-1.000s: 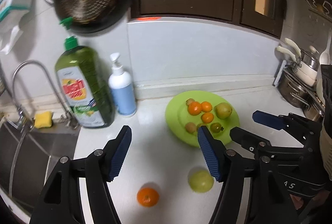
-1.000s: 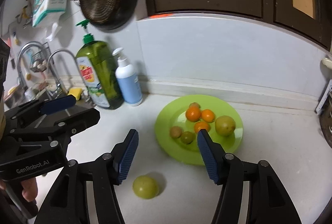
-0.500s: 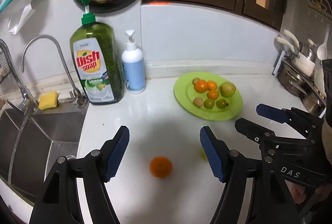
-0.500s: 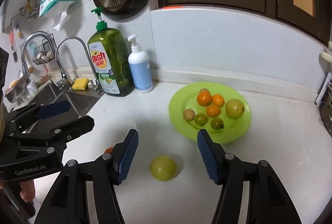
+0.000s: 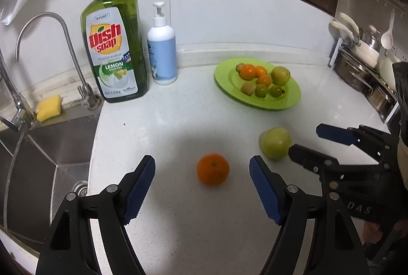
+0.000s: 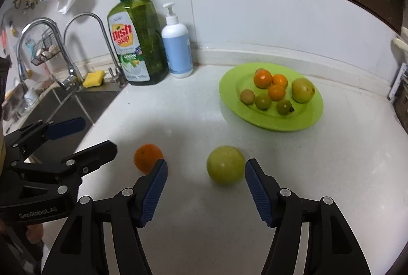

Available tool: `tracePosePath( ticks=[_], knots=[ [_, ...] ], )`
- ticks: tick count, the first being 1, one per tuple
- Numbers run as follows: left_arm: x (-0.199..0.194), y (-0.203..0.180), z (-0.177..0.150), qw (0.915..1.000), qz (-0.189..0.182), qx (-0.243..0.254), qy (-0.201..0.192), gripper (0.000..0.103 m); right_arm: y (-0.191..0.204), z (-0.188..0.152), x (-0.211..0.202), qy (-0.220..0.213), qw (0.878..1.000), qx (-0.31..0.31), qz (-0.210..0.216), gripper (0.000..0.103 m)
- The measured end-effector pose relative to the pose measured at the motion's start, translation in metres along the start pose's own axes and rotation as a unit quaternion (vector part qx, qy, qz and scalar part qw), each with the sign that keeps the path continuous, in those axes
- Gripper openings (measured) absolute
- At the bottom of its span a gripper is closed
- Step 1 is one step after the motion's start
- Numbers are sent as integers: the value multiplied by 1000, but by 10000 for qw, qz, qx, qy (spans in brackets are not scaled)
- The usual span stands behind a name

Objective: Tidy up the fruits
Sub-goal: 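Withdraw both open grippers toward the last orange and large green fruit, then grasp the large yellow-green fruit with the right gripper while the left gripper grasps the orange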

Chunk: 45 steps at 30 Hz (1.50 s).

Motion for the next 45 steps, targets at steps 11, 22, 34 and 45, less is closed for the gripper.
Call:
tracePosePath(
  ticks=[11,22,34,45],
  knots=[
    [36,-6,-15,9993,-140,263,207,76,-11,-12,27,249,9992,60,-320,64],
    [67,-12,-15,9975,-336,359,506,65,-24,-11,57,563,9980,204,-198,64],
    [78,-15,-10,9965,-514,248,618,47,-23,-6,71,626,9979,76,-168,58],
    [80,-13,-10,9967,-462,258,613,42,-21,-6,75,669,9976,5,-155,51]
  ],
)
Point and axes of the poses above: each gripper's, at about its wrist camera, not at the fingertips, and x roughly the way its jaws point, y to its left, z to its top, the point moved 2 cm from there along x, roughly the way its jaws point, and after that the axes turned 4 degrees about z, right-handed, at the moved point
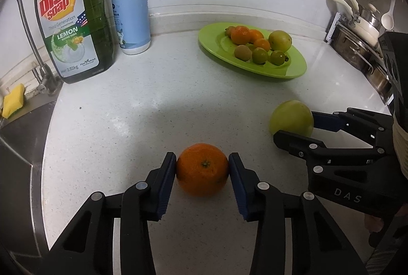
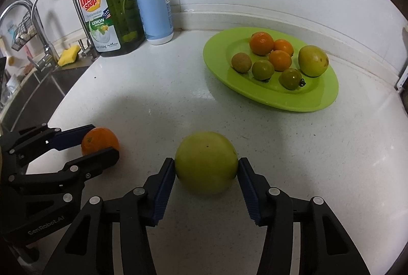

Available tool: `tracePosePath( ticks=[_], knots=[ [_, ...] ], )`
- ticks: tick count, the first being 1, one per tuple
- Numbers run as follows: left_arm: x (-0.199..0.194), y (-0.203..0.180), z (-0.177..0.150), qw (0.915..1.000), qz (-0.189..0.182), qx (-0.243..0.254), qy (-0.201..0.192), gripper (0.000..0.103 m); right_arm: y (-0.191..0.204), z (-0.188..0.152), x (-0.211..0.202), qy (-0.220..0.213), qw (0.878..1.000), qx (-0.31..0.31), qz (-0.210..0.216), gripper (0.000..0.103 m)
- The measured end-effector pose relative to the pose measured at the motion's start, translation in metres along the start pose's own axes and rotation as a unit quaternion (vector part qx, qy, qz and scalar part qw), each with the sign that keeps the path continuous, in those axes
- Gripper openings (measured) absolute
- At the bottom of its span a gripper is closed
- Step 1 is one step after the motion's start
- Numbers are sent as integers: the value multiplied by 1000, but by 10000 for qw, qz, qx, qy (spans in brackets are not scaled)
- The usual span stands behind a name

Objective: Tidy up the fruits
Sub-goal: 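Grasp the large yellow-green fruit with the right gripper while the left gripper grasps the orange, then carry the large fruit and orange over the green plate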

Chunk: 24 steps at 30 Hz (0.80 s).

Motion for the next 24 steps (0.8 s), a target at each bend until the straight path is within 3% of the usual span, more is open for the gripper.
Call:
tracePosePath(
  ticks=[12,24],
  knots=[
    [-9,-1,2,9999,-11,-102,-74,42,0,-2,-6,-79,9999,27,66,50],
    [-35,-9,11,9992,23,10,-398,42,-3,1,-35,-330,9994,67,68,50]
  ],
)
Point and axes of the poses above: each gripper's, at about its wrist camera, not at the fingertips, and x roughly the way its jaws point, y to its left, z to its top, the point moved 2 cm from there along x, roughly the way its jaws point, and after that the axes turned 4 degrees about z, right-handed, at the moved point
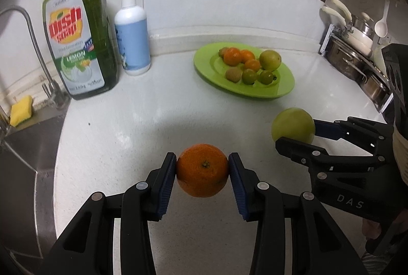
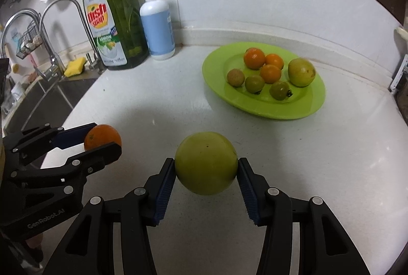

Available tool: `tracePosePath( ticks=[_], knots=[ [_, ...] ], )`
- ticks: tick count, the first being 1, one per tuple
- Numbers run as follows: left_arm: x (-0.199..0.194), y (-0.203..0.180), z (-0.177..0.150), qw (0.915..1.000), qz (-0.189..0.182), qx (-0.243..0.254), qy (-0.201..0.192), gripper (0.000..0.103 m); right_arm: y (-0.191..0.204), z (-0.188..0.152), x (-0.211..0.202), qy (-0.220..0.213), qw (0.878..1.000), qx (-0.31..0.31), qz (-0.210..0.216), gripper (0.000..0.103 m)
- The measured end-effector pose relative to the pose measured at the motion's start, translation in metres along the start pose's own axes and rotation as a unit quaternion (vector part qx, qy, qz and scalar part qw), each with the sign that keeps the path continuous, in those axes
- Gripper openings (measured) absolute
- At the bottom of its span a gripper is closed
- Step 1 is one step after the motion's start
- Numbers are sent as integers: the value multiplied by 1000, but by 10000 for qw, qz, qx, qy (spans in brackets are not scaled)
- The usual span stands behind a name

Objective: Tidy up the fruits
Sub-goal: 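Carry the large fruit and orange over the green plate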

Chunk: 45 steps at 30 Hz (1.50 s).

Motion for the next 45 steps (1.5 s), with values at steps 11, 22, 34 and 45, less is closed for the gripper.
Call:
tracePosePath(
  ticks=[11,22,34,45],
  knots=[
    [-23,-12,26,9991,-56,66,-405,42,-10,15,-35,-376,9992,129,-11,50],
    [-19,-29,70,9981,-87,101,-604,42,-36,46,-47,-630,9977,212,-150,50],
    [12,-47,131,9980,-25,252,-578,42,-77,95,-39,-776,9963,113,-363,50],
    [66,-57,168,9995,6,189,-250,42,-117,130,-1,-606,9977,173,-265,50]
  ],
)
Point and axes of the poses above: each gripper's, at about its wrist camera, not at the fingertips, and x roughly the way its jaws point, y to its left, z to its top, the point moved 2 cm from there along x, roughly the way its jaws point, and after that the axes turned 4 degrees about z, right-handed, at the moved point
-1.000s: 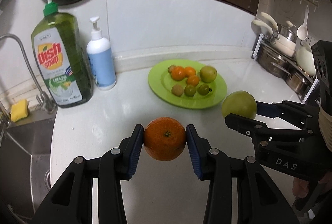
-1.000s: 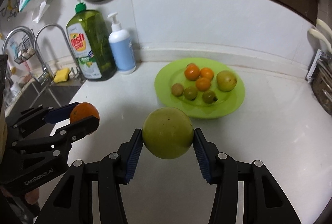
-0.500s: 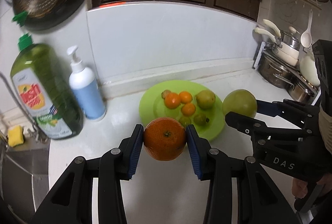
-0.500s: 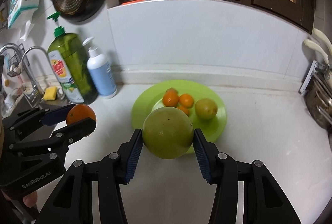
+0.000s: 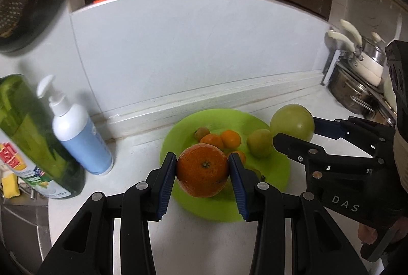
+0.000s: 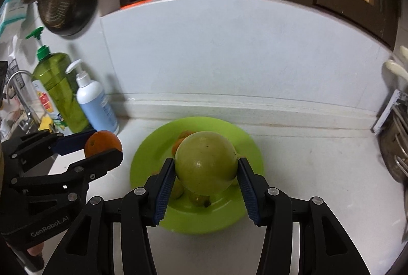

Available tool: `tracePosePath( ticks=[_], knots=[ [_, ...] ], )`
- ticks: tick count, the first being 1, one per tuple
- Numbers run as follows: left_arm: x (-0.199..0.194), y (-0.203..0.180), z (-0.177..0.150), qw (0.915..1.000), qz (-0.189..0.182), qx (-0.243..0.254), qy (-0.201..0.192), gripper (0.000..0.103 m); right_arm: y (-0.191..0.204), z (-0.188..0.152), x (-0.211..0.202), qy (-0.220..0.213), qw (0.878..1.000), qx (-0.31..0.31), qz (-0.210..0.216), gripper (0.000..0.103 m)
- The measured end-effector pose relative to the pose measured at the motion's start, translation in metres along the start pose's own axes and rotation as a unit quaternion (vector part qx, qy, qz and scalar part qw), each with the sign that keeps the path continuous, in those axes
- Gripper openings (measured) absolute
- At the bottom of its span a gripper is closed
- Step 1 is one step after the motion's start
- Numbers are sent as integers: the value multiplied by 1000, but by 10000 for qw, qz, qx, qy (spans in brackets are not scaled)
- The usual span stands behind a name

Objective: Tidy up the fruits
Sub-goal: 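Carry the large fruit and orange over the green plate, then open both grippers to release the large fruit and orange onto the plate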

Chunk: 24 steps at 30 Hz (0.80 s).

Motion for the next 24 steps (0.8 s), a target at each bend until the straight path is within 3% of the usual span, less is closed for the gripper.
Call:
tracePosePath(
  ticks=[24],
  knots=[
    [91,14,16,9980,74,-127,614,42,-32,29,110,589,9982,81,94,50]
  ],
)
Point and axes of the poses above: each gripper's, at about its wrist camera, not at the fingertips, and x roughly the way its jaws point, y to its left, z to its top, the point moved 2 cm from there along x, roughly the way its jaws point, and after that the axes turned 4 degrees about z, right-handed, at the moved point
